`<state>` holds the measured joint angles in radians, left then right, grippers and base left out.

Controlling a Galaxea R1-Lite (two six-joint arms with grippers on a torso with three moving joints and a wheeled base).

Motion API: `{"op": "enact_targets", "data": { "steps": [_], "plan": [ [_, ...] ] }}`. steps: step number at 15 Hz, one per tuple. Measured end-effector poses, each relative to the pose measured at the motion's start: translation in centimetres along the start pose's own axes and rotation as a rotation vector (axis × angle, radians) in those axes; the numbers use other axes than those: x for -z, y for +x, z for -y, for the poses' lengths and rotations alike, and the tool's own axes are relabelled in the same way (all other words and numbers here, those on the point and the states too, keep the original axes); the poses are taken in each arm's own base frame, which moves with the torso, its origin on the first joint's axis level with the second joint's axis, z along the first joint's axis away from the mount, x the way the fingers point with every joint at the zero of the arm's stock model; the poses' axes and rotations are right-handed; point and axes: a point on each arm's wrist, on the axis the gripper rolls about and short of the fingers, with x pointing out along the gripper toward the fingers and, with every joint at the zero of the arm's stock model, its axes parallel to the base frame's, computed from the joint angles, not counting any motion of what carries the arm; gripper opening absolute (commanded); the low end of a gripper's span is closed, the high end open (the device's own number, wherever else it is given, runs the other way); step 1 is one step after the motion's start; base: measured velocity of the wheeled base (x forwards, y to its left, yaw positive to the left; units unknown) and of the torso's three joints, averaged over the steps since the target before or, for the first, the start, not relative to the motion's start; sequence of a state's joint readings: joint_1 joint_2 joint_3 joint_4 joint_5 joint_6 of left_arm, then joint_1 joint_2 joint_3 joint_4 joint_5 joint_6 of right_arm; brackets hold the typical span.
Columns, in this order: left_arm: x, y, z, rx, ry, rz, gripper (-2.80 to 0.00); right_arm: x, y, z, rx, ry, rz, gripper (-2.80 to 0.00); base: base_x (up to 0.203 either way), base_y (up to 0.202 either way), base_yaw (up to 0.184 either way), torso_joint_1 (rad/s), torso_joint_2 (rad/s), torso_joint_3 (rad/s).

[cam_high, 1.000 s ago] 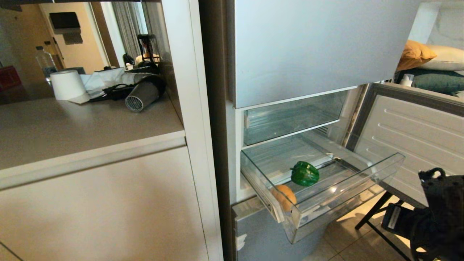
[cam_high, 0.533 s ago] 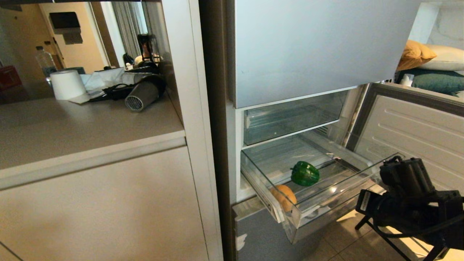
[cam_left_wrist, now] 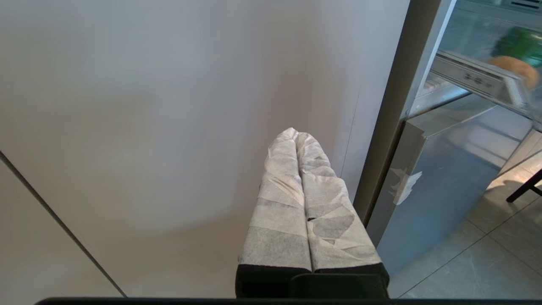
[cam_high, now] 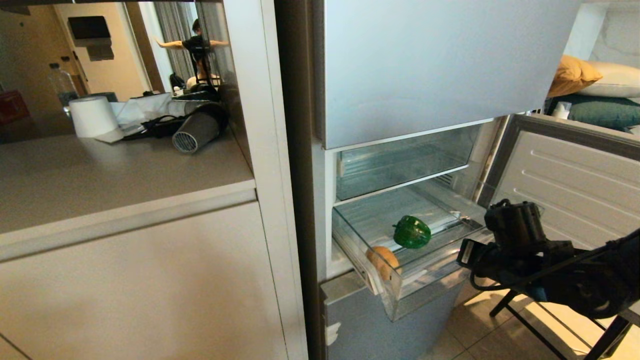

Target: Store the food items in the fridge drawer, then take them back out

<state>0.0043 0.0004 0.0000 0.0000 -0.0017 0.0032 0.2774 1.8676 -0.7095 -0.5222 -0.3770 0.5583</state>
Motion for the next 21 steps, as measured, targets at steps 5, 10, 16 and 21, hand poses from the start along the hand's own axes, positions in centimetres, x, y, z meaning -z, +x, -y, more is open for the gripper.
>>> {"op": "enact_targets", "data": {
  "steps": [5,10,16,21],
  "plan": [
    [0.0,0.0,0.0,0.0,0.0,0.0,-2.8,-0.6,4.7,-1.3,-0.089,-0.037,0.068,-2.8,0.0,0.0,0.0,0.0,0.0,0.0],
    [0.0,0.0,0.0,0.0,0.0,0.0,-2.8,-1.0,9.3,-2.2,-0.217,-0.093,0.149,-2.8,0.0,0.0,0.0,0.0,0.0,0.0],
    [0.0,0.0,0.0,0.0,0.0,0.0,-2.8,-1.8,13.5,-2.6,-0.34,-0.103,0.217,-2.8,0.0,0.0,0.0,0.0,0.0,0.0],
    [0.0,0.0,0.0,0.0,0.0,0.0,-2.8,-2.2,15.1,-2.4,-0.389,-0.152,0.291,-2.8,0.0,0.0,0.0,0.0,0.0,0.0]
  ]
}}
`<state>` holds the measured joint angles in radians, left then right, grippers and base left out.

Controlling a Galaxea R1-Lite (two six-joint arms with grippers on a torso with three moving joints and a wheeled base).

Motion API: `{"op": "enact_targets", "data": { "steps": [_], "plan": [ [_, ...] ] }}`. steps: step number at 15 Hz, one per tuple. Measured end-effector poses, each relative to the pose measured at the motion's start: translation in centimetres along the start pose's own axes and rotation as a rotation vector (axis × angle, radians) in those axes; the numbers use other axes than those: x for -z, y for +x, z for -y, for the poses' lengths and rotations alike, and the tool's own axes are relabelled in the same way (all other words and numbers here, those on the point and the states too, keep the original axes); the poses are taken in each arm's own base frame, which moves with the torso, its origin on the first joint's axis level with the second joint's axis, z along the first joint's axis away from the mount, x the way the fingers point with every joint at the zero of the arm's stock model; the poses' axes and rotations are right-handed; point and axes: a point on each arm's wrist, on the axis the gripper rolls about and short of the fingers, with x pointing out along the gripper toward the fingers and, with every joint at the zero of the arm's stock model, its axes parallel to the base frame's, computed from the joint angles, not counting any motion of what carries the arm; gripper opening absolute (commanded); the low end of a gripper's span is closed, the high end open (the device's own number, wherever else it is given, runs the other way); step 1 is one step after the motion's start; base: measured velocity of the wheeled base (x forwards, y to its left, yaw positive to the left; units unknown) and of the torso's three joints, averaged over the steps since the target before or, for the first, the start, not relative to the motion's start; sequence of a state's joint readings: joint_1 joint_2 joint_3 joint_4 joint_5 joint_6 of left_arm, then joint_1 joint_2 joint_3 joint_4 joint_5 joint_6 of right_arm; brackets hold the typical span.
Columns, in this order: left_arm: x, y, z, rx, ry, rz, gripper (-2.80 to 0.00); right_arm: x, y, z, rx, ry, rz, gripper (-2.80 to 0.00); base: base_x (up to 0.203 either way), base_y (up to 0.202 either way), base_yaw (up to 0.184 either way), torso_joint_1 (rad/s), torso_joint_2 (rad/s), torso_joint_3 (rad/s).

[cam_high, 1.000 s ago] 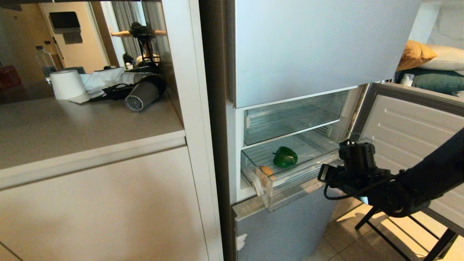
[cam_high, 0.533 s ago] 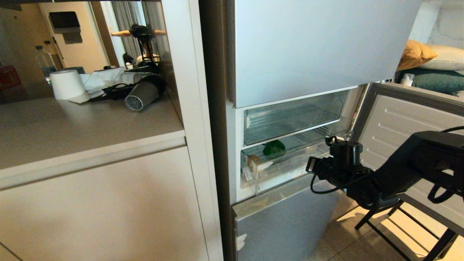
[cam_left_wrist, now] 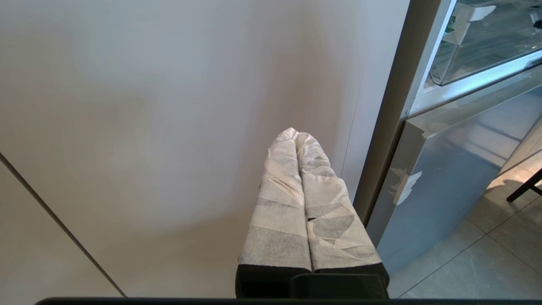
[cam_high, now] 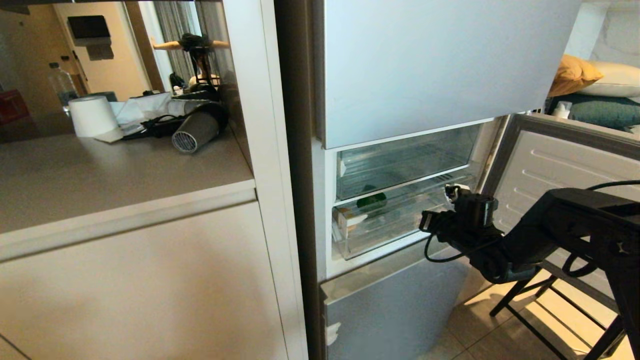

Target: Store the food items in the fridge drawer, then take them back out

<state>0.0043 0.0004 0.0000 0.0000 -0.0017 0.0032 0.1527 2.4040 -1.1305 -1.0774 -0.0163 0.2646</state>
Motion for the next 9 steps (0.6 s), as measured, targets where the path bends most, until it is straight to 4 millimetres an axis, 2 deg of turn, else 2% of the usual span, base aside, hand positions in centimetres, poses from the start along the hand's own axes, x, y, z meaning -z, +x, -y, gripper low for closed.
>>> {"op": "enact_targets", "data": {
  "steps": [4,7,9],
  "plan": [
    [0.0,0.0,0.0,0.0,0.0,0.0,-2.8,0.3,-0.1,0.3,-0.007,-0.005,0.014,-2.8,0.0,0.0,0.0,0.0,0.0,0.0],
    [0.0,0.0,0.0,0.0,0.0,0.0,-2.8,-0.2,-3.1,0.0,-0.002,-0.006,-0.031,-2.8,0.0,0.0,0.0,0.0,0.0,0.0],
    [0.0,0.0,0.0,0.0,0.0,0.0,-2.8,-1.0,-6.0,-0.7,-0.009,-0.009,-0.052,-2.8,0.0,0.0,0.0,0.0,0.0,0.0]
  ]
}}
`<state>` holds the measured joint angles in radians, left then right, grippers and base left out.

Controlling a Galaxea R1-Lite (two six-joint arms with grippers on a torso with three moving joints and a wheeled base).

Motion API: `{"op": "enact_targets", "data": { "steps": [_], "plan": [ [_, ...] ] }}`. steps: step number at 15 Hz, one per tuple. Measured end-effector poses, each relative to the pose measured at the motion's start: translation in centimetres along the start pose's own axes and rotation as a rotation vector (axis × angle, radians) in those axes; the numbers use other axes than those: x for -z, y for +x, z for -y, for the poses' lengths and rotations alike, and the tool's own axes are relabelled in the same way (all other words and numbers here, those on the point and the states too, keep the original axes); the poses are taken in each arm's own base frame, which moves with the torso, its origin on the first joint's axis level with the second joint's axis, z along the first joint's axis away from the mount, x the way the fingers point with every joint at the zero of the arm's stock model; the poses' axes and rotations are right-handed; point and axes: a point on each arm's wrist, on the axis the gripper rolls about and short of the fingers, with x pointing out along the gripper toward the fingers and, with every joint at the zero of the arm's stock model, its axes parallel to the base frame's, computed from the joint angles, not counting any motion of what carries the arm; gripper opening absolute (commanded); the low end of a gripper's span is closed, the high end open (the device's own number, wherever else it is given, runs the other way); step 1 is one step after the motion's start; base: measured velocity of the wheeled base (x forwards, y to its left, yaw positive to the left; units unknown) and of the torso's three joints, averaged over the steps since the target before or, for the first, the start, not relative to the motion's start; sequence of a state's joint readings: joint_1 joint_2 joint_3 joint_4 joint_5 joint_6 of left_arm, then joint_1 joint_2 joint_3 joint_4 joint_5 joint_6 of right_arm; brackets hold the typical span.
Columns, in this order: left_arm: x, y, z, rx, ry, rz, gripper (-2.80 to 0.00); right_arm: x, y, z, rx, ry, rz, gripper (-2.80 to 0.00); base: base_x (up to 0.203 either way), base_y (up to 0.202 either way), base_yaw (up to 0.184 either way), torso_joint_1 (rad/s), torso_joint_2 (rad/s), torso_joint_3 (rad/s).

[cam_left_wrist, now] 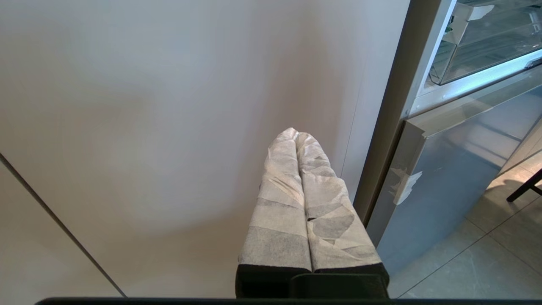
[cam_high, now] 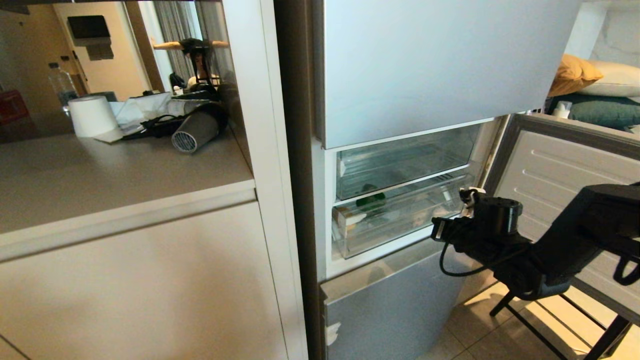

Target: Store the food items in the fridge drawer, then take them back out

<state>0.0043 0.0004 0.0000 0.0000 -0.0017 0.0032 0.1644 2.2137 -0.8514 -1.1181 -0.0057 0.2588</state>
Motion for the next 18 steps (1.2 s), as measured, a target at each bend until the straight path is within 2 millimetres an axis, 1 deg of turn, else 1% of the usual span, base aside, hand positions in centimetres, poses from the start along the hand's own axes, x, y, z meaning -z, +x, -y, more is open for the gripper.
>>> {"op": "enact_targets", "data": {
  "steps": [1,2,3,5,8,11,14,16,18],
  "plan": [
    [0.0,0.0,0.0,0.0,0.0,0.0,-2.8,-0.4,-1.2,-0.3,-0.006,-0.001,-0.002,-2.8,0.0,0.0,0.0,0.0,0.0,0.0],
    [0.0,0.0,0.0,0.0,0.0,0.0,-2.8,-0.8,-2.0,-0.5,-0.015,-0.003,0.001,-2.8,0.0,0.0,0.0,0.0,0.0,0.0],
    [0.0,0.0,0.0,0.0,0.0,0.0,-2.8,-0.8,-2.4,-0.7,-0.023,-0.003,-0.004,-2.8,0.0,0.0,0.0,0.0,0.0,0.0],
    [0.0,0.0,0.0,0.0,0.0,0.0,-2.8,-0.4,-2.2,-0.6,-0.026,-0.004,-0.017,-2.8,0.0,0.0,0.0,0.0,0.0,0.0],
    [0.0,0.0,0.0,0.0,0.0,0.0,-2.8,0.0,-0.6,-0.4,-0.024,-0.006,-0.013,-2.8,0.0,0.0,0.0,0.0,0.0,0.0],
    [0.0,0.0,0.0,0.0,0.0,0.0,-2.8,0.0,1.9,-0.2,-0.026,-0.02,0.012,-2.8,0.0,0.0,0.0,0.0,0.0,0.0],
    [0.0,0.0,0.0,0.0,0.0,0.0,-2.8,0.1,4.1,-0.1,-0.023,-0.022,-0.005,-2.8,0.0,0.0,0.0,0.0,0.0,0.0],
    [0.0,0.0,0.0,0.0,0.0,0.0,-2.8,-0.1,5.1,-0.3,-0.053,-0.024,0.001,-2.8,0.0,0.0,0.0,0.0,0.0,0.0],
    [0.0,0.0,0.0,0.0,0.0,0.0,-2.8,-0.2,5.6,-0.5,-0.115,-0.035,-0.004,-2.8,0.0,0.0,0.0,0.0,0.0,0.0]
  ]
}}
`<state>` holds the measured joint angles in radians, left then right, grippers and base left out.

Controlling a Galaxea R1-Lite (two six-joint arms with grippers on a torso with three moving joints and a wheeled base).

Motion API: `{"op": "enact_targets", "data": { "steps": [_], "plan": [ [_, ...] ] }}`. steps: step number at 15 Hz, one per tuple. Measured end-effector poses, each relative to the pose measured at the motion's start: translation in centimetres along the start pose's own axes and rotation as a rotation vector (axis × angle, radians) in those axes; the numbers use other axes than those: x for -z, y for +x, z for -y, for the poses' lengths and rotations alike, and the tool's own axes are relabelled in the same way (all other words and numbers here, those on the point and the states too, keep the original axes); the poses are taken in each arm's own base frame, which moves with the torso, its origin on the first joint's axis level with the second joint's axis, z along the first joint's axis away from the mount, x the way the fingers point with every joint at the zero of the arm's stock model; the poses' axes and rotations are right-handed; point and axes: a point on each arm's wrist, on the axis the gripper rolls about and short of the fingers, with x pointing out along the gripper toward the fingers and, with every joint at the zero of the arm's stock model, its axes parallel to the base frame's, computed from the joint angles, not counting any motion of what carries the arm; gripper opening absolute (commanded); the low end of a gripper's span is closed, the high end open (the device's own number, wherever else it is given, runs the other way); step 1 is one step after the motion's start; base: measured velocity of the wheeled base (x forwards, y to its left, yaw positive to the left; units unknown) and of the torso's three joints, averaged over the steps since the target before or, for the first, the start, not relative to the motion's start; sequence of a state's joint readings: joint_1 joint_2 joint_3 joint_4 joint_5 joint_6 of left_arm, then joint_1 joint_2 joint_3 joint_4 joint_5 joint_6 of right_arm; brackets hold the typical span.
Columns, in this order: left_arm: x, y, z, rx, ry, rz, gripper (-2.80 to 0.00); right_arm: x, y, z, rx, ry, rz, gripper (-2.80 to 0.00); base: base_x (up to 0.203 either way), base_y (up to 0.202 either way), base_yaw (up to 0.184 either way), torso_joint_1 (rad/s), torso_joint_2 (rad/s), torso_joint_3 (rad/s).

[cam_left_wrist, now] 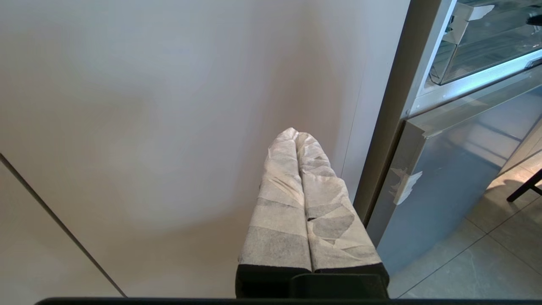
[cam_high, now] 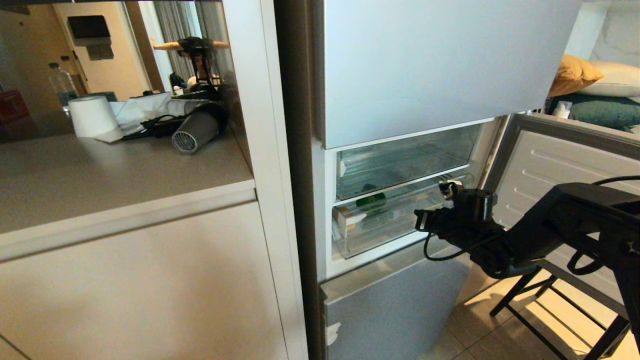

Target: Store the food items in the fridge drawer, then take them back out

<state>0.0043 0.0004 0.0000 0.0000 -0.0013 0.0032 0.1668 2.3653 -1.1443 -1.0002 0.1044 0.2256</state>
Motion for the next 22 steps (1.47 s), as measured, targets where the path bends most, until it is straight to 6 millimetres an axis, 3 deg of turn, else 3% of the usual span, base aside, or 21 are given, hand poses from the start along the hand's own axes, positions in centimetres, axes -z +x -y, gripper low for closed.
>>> {"op": "enact_targets", "data": {
  "steps": [16,19,22],
  "plan": [
    [0.0,0.0,0.0,0.0,0.0,0.0,-2.8,-0.2,3.6,-0.2,-0.138,-0.071,0.061,-2.8,0.0,0.0,0.0,0.0,0.0,0.0],
    [0.0,0.0,0.0,0.0,0.0,0.0,-2.8,0.2,2.4,-0.5,-0.136,-0.071,0.022,-2.8,0.0,0.0,0.0,0.0,0.0,0.0],
    [0.0,0.0,0.0,0.0,0.0,0.0,-2.8,0.2,-0.5,-1.2,-0.128,-0.067,-0.029,-2.8,0.0,0.0,0.0,0.0,0.0,0.0]
  ]
}}
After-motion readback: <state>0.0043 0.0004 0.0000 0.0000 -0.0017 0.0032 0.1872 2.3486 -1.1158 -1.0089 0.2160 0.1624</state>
